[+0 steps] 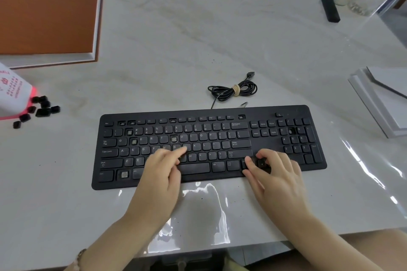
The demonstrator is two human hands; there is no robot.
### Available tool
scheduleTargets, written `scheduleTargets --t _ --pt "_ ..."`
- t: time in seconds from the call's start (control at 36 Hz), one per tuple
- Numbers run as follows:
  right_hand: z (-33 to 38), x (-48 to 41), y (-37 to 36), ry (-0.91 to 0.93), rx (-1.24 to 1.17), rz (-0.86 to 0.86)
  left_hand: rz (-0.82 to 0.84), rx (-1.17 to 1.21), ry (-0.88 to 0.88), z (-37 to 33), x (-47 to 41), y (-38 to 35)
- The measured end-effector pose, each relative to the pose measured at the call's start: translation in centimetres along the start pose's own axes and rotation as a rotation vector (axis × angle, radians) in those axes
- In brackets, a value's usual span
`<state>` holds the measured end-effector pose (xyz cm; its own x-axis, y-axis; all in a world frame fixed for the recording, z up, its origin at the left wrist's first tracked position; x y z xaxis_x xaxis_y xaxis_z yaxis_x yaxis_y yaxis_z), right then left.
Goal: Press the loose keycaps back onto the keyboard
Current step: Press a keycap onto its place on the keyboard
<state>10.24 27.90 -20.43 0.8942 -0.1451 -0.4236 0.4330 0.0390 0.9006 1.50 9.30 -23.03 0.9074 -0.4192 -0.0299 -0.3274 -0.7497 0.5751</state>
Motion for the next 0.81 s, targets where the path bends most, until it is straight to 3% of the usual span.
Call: scheduleTargets --t 0.19,0.31,0.42,0.58,0.67,0.81 --pt "-0.1 0.7 -0.4 -0.035 0.005 0.003 -0.093 0.372 0.256 1.4 -0.7 1.7" --pt "-0.5 0.4 -0.2 -0.062 -0.045 0.030 -0.071 0.671 0.262 0.4 -1.1 1.7" --pt "-1.4 -0.1 -0.4 -0.170 -0.164 0.055 -0.062 0.796 0.163 -1.8 -1.0 2.4" --pt "-0.9 -1.7 -1.1 -0.402 -0.562 0.185 -0.066 0.798 0.059 -3.3 -0.7 3.3" --pt "1.3 -2.8 -0.4 -0.416 -0.763 0.215 -0.074 0.784 0.047 -3.7 -0.6 3.6" --pt "4.9 -3.6 -1.0 -0.573 -1.151 0.397 -0.047 0.549 -0.020 -4.6 -0.4 3.8"
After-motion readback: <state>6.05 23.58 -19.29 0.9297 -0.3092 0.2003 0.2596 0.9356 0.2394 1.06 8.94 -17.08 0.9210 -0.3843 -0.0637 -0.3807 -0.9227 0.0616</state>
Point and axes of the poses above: each hand's wrist, its own x-axis away from the middle knuckle, its own y-axis out of the back of the hand, z = x × y, the point moved 10 cm from there along -x, towards the middle knuckle, and after that the axes turned 5 degrees about x, right-handed, at the moved point
